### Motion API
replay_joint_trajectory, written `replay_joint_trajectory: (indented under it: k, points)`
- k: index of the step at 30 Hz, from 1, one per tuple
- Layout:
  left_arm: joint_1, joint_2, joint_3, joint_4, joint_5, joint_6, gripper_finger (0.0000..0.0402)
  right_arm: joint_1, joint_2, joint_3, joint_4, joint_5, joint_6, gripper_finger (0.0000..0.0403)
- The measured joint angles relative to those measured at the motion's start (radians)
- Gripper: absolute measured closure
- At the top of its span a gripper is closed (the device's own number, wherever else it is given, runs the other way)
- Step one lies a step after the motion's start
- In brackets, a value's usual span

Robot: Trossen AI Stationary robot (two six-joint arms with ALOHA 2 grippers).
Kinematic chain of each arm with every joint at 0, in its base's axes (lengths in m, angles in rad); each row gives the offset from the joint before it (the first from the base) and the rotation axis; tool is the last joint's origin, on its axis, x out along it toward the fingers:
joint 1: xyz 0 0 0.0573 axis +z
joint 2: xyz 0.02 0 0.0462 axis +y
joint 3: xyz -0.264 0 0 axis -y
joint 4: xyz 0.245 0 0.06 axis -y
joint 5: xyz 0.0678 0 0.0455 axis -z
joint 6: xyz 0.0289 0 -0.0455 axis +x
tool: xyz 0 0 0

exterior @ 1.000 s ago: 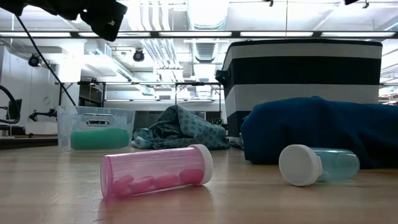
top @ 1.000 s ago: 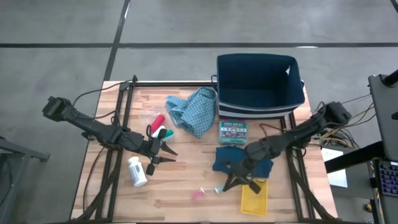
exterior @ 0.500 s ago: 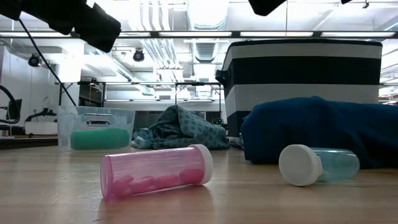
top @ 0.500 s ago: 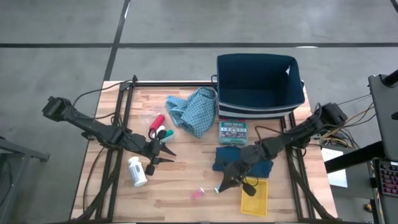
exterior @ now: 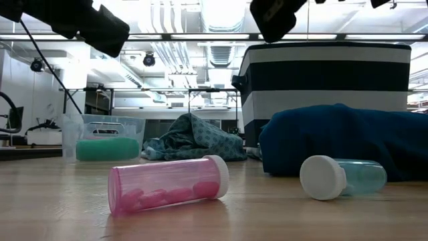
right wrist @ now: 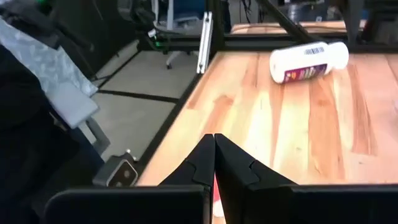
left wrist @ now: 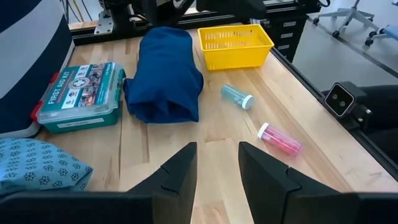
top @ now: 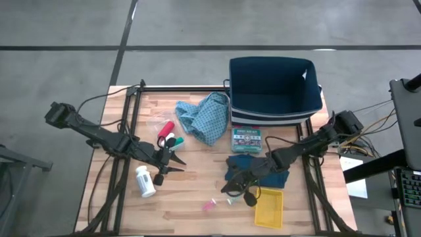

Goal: Pick & place medical supplies in basket/bin
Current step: Put the blue pill bottle into the yellow bin

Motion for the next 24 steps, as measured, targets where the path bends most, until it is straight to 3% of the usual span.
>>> replay_joint_trajectory:
  k: [10,24]
  points:
    - [0.000,0.000,0.000,-0.003,0.000,0.000,0.0281,0.000,-0.001,-0.001,-0.017,0.001,0.066,0.0394]
    - [0.000,-0.001,0.000,-0.003,0.000,0.000,0.0281,-0.008,-0.002,-0.001,-0.019,0.011,0.034,0.0394]
